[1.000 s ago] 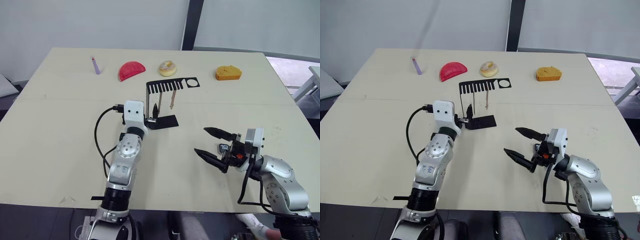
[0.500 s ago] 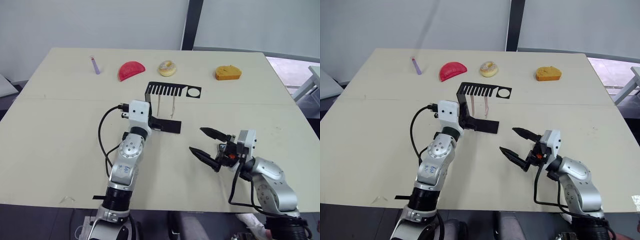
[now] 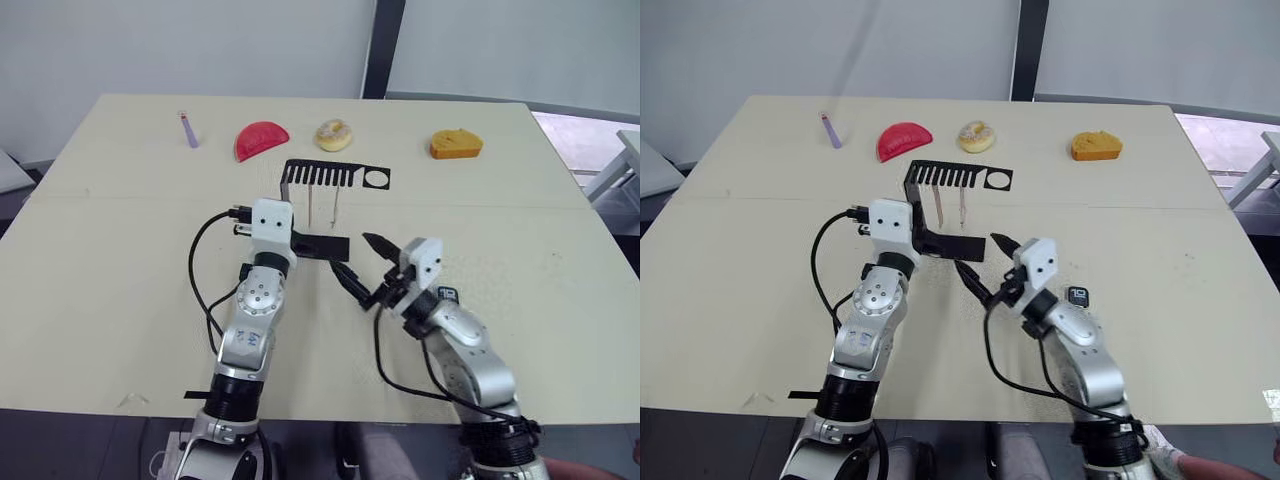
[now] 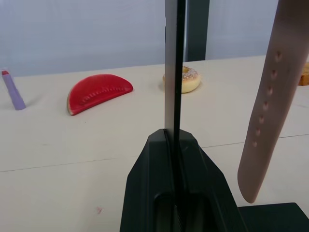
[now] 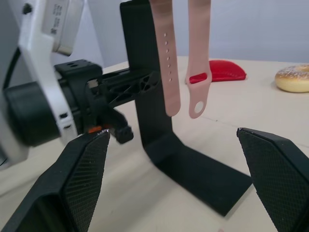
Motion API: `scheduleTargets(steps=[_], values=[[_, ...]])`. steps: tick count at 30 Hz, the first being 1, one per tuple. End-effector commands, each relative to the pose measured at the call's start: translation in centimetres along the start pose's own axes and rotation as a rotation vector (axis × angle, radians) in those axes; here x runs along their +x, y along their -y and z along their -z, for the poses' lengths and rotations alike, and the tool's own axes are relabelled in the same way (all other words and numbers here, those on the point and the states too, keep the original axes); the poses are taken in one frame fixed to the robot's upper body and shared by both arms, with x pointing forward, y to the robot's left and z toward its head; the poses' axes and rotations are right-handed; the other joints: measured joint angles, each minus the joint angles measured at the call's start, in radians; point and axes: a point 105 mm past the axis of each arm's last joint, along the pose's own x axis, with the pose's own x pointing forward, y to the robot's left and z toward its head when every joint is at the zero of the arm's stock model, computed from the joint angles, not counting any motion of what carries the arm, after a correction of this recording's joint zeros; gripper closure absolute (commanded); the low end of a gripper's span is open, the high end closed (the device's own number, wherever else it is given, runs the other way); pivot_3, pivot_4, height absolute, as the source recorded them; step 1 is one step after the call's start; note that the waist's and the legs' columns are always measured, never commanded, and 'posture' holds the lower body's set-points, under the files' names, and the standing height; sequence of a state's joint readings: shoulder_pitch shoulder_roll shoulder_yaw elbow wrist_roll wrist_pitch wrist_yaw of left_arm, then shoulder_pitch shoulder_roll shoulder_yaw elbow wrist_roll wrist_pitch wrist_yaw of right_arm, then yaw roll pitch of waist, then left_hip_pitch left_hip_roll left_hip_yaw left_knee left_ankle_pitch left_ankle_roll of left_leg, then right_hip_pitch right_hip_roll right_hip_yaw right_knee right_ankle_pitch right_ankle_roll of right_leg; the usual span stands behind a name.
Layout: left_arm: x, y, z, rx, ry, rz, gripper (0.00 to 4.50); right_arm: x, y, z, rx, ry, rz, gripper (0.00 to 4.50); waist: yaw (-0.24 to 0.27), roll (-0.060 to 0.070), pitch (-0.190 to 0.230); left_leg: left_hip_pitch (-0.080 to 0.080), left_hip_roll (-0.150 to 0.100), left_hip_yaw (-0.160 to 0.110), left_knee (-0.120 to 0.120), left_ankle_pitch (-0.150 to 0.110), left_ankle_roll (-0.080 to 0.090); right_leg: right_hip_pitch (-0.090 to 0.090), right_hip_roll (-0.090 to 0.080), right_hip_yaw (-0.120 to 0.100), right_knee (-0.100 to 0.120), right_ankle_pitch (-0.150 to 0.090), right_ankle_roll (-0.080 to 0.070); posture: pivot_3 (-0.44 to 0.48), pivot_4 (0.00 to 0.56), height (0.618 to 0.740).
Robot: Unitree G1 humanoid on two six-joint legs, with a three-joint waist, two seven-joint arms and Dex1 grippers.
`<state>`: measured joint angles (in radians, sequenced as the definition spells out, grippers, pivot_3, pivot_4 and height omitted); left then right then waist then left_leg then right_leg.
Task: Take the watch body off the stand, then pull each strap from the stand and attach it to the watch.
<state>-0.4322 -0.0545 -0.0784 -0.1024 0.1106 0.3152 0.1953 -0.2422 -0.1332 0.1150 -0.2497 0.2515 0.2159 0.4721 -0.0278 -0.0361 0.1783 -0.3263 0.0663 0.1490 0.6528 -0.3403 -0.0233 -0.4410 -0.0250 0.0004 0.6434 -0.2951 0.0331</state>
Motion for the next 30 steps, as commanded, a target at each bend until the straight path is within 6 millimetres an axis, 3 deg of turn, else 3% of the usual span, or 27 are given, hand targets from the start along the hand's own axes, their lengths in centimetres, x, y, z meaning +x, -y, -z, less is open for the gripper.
scheduleTargets(steps=[1, 13, 19, 27, 30], values=[[0.0, -0.1, -2.3, -0.010, 0.090, -0.019, 4.45, 1.2, 0.6, -1.3, -0.056, 0.049, 0.088, 0.00, 0.000, 0.000, 0.000, -0.003, 0.000, 0.000, 0.001, 0.000, 0.001, -0.002, 0.000, 0.000, 0.001, 0.000, 0.000, 0.000, 0.150, 0.740], [0.1, 0.1, -2.1, -0.020, 0.077, -0.010, 4.45, 5.4, 1.9, -1.7, -0.065, 0.065, 0.195, 0.00, -0.004, 0.000, 0.000, -0.009, 0.001, -0.001, 0.006, 0.000, 0.002, -0.006, 0.000, -0.001, 0.002, 0.000, 0.000, 0.000, 0.150, 0.740], [0.1, 0.0, -2.2, -0.019, 0.076, -0.011, 4.45, 5.7, 2.7, -1.7, -0.080, 0.073, 0.247, 0.00, -0.003, 0.000, 0.000, -0.009, 0.001, -0.001, 0.006, 0.000, 0.002, -0.006, 0.000, -0.001, 0.002, 0.000, 0.000, 0.000, 0.150, 0.740], [0.1, 0.0, -2.2, -0.019, 0.076, -0.007, 4.45, 5.9, 2.2, -1.8, -0.058, 0.090, 0.235, 0.00, -0.004, 0.000, 0.000, -0.009, 0.001, -0.001, 0.006, 0.000, 0.002, -0.006, 0.000, -0.001, 0.002, 0.000, 0.001, 0.000, 0.150, 0.740], [0.1, 0.1, -2.3, -0.017, 0.079, 0.001, 4.50, 6.1, 1.9, -1.9, -0.048, 0.096, 0.223, 0.88, -0.004, 0.000, 0.000, -0.009, 0.001, -0.001, 0.006, 0.000, 0.002, -0.006, 0.000, -0.001, 0.003, 0.000, 0.001, 0.000, 0.150, 0.740]])
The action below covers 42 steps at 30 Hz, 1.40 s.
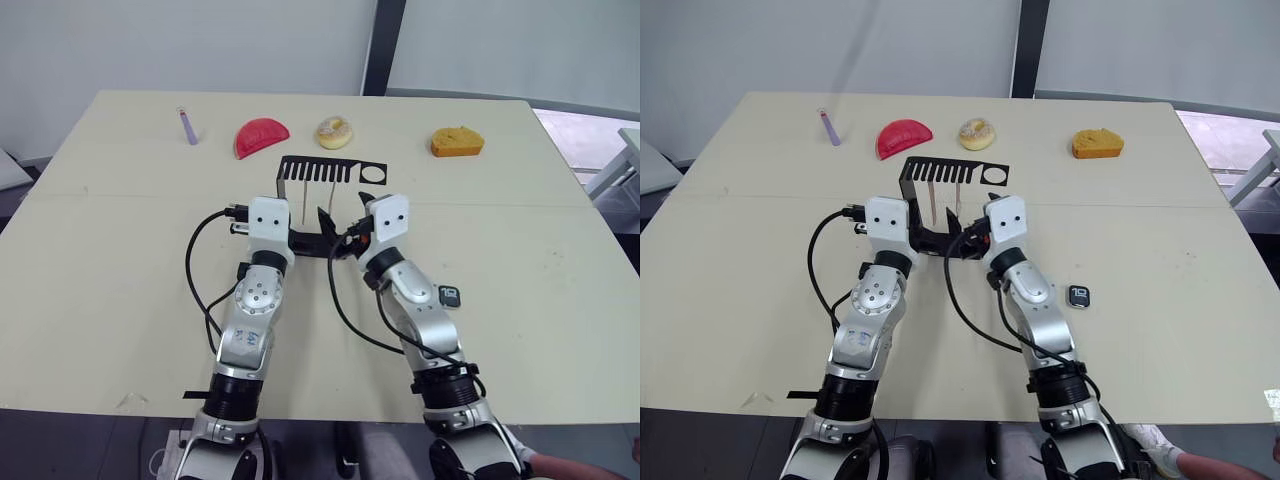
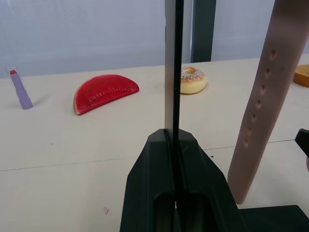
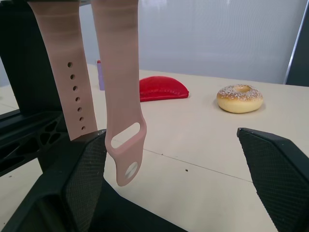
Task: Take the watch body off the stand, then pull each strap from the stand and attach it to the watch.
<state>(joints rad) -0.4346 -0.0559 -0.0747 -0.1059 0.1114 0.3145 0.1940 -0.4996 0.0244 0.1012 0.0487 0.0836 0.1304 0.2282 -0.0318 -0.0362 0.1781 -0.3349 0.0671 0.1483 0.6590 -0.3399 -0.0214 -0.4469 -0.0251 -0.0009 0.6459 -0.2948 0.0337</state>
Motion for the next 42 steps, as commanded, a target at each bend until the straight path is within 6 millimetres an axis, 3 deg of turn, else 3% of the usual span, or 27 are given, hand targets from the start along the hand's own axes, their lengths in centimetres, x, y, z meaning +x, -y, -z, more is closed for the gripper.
scheduleTargets(steps=[1, 7, 15, 19, 28, 36, 42], values=[[0.1, 0.2, -2.1, -0.015, 0.074, 0.004, 4.50, 0.3, -0.3, -1.4, 0.016, 0.060, -0.002, 1.35, 0.000, 0.000, 0.000, 0.000, 0.000, 0.000, 0.000, 0.000, 0.000, 0.000, 0.000, 0.000, 0.000, 0.000, 0.000, 0.000, 0.150, 0.740], [0.2, 0.2, -2.2, -0.013, 0.077, 0.007, 4.50, 0.3, -0.4, -1.3, 0.020, 0.061, -0.013, 4.47, 0.000, 0.000, 0.000, 0.000, 0.000, 0.000, 0.000, 0.000, 0.000, 0.000, 0.000, 0.000, 0.000, 0.000, 0.000, 0.000, 0.150, 0.740], [0.3, 0.1, -2.2, -0.012, 0.077, 0.008, 4.50, 0.4, -0.5, -1.8, 0.007, 0.085, -0.035, 4.47, 0.000, 0.000, 0.000, 0.000, 0.000, 0.000, 0.000, 0.000, 0.000, 0.000, 0.000, 0.000, 0.000, 0.000, 0.000, 0.000, 0.150, 0.740], [0.3, 0.1, -2.1, -0.015, 0.073, 0.004, 4.50, 0.0, -1.9, -3.0, -0.178, 0.153, -0.135, 4.47, 0.000, 0.000, 0.000, 0.000, 0.000, 0.000, 0.000, 0.000, 0.000, 0.000, 0.000, 0.000, -0.001, 0.000, 0.000, 0.000, 0.150, 0.740], [0.3, 0.2, -2.0, -0.020, 0.071, 0.011, 4.50, -0.4, -2.0, -2.5, -0.215, 0.152, -0.138, 4.47, -0.001, 0.000, 0.000, 0.000, 0.000, 0.000, 0.000, 0.000, 0.000, 0.000, 0.000, 0.000, -0.001, 0.000, 0.000, 0.000, 0.150, 0.740], [0.3, 0.2, -2.0, -0.022, 0.068, 0.013, 4.50, 0.3, 0.3, -0.4, -0.244, -0.002, -0.032, 4.47, -0.002, 0.000, 0.000, 0.000, 0.000, 0.000, 0.000, 0.000, 0.000, 0.000, 0.000, 0.000, -0.001, 0.000, 0.000, 0.000, 0.150, 0.740], [0.3, 0.1, -1.9, -0.028, 0.062, 0.009, 4.50, 0.5, 0.0, -1.1, -0.351, 0.045, -0.045, 4.47, -0.003, 0.000, 0.000, 0.000, 0.000, 0.000, 0.000, 0.000, 0.000, 0.000, 0.000, 0.000, -0.001, 0.000, 0.000, 0.000, 0.150, 0.740]])
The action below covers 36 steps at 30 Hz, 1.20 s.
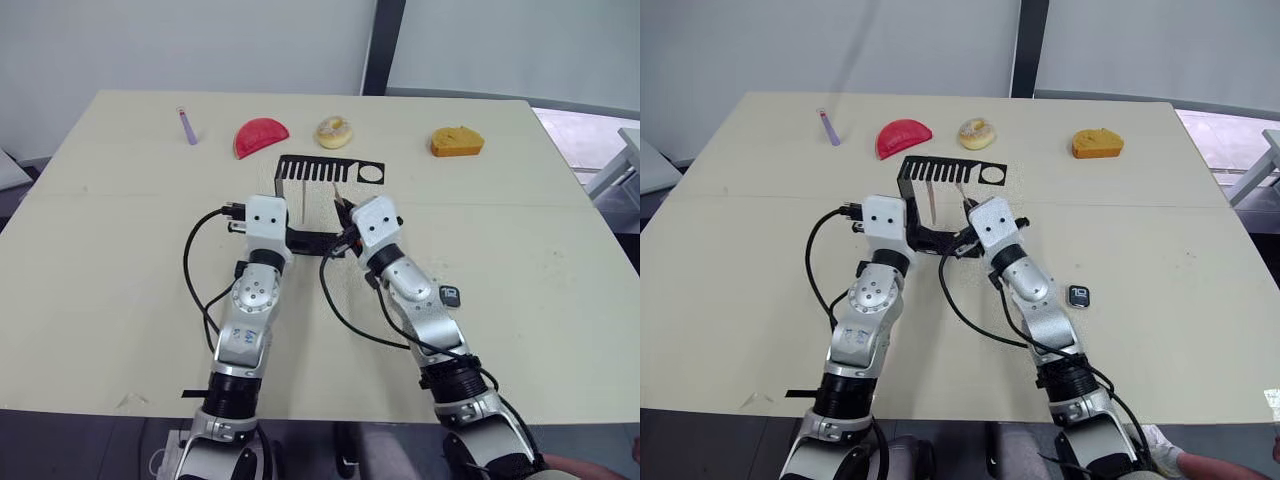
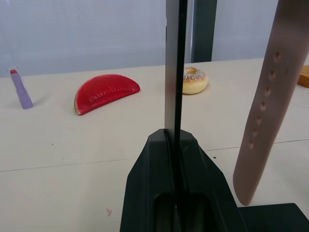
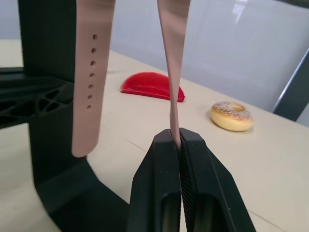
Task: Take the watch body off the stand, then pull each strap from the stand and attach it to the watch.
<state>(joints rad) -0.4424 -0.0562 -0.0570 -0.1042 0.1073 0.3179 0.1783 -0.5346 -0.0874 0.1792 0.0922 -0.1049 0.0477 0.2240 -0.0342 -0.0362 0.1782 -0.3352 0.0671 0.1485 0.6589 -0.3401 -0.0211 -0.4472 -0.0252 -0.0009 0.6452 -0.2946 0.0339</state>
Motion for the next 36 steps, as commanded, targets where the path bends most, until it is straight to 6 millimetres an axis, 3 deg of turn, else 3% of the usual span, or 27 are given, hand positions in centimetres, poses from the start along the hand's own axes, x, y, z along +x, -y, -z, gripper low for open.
scheduleTargets(steps=[1, 16, 35, 36], values=[[0.2, 0.4, -1.7, -0.022, 0.061, 0.007, 4.50, 0.4, -0.1, -1.5, -0.037, 0.076, 0.009, 4.47, -0.001, 0.000, 0.000, 0.000, 0.000, 0.000, 0.000, 0.000, 0.000, 0.000, 0.000, 0.000, 0.000, 0.000, 0.000, 0.000, 0.150, 0.740], [0.1, 0.4, -1.5, -0.032, 0.052, 0.006, 4.50, 0.8, -0.5, -3.9, -0.089, 0.200, -0.010, 4.47, 0.000, 0.000, 0.000, 0.000, 0.000, 0.000, 0.000, 0.000, 0.000, 0.000, 0.000, 0.000, 0.000, 0.000, 0.000, 0.000, 0.150, 0.740], [0.3, 0.1, -1.7, -0.070, 0.065, 0.012, 4.50, -4.5, -1.3, -1.7, -0.179, 0.259, -0.152, 4.47, 0.003, 0.000, 0.000, 0.000, 0.000, 0.000, 0.000, 0.000, 0.000, 0.000, 0.000, 0.000, 0.000, 0.000, 0.000, 0.000, 0.150, 0.740], [0.2, 0.1, -1.6, -0.075, 0.054, 0.011, 4.20, -4.8, -1.0, -1.7, -0.178, 0.254, -0.151, 4.49, 0.003, 0.000, 0.000, 0.000, 0.000, 0.000, 0.000, 0.000, 0.000, 0.000, 0.000, 0.000, 0.000, 0.000, 0.000, 0.000, 0.150, 0.740]])
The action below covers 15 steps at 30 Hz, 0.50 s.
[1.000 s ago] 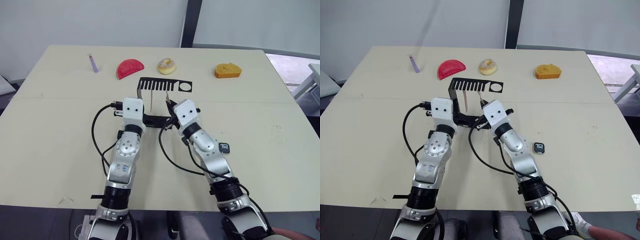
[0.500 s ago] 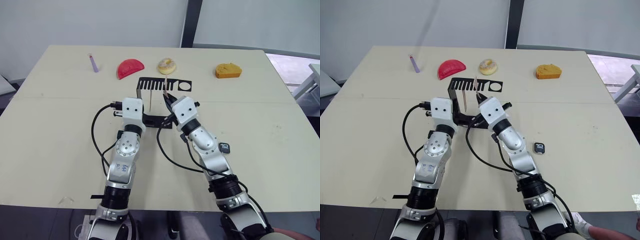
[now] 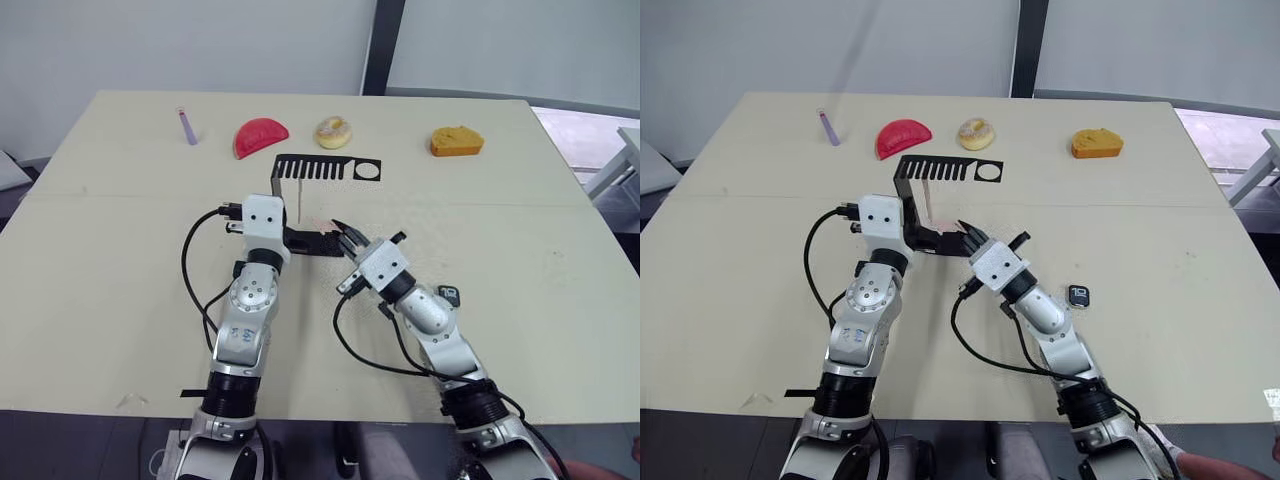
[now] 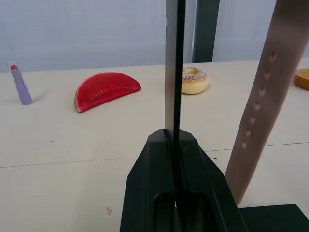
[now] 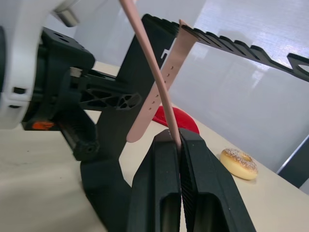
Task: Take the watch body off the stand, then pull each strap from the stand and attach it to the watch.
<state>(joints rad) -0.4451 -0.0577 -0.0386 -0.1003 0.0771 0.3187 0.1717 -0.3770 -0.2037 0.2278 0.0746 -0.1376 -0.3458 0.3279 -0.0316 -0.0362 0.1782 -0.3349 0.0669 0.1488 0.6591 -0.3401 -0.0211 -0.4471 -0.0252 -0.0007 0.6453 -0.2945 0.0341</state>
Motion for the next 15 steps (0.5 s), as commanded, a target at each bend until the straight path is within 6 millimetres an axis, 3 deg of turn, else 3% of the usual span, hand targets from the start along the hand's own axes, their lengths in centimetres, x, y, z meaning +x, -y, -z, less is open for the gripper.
scheduleTargets(steps=[1, 3, 9, 15], values=[[0.1, 0.4, -1.4, -0.045, 0.048, 0.016, 3.85, -0.9, 1.2, -1.2, -0.011, 0.048, 0.010, 4.50, 0.002, 0.000, 0.000, 0.000, 0.000, 0.000, 0.000, 0.000, 0.000, 0.000, 0.000, 0.000, 0.000, 0.000, 0.000, 0.000, 0.150, 0.740], [0.0, 0.5, -1.2, -0.035, 0.039, 0.032, 3.12, -1.6, 1.7, -1.1, 0.004, 0.031, 0.008, 4.50, 0.003, 0.000, 0.000, 0.000, 0.000, 0.000, 0.000, 0.000, 0.000, 0.000, 0.000, 0.000, 0.000, 0.000, 0.000, 0.000, 0.150, 0.740], [-1.2, -0.6, -0.8, -0.010, 0.019, 0.062, 0.03, -3.5, 3.2, -0.5, 0.079, -0.024, -0.021, 4.50, -0.001, 0.000, 0.000, 0.001, 0.000, 0.000, 0.000, 0.000, 0.000, 0.000, 0.001, 0.000, 0.000, 0.000, 0.000, 0.000, 0.150, 0.740], [-3.7, -1.1, -0.7, 0.019, 0.008, 0.195, 0.03, -5.0, 3.5, -0.3, 0.119, -0.061, -0.123, 4.50, 0.002, 0.000, 0.000, 0.001, 0.000, 0.000, 0.000, 0.000, 0.000, 0.000, 0.000, 0.000, 0.000, 0.000, 0.000, 0.000, 0.150, 0.740]])
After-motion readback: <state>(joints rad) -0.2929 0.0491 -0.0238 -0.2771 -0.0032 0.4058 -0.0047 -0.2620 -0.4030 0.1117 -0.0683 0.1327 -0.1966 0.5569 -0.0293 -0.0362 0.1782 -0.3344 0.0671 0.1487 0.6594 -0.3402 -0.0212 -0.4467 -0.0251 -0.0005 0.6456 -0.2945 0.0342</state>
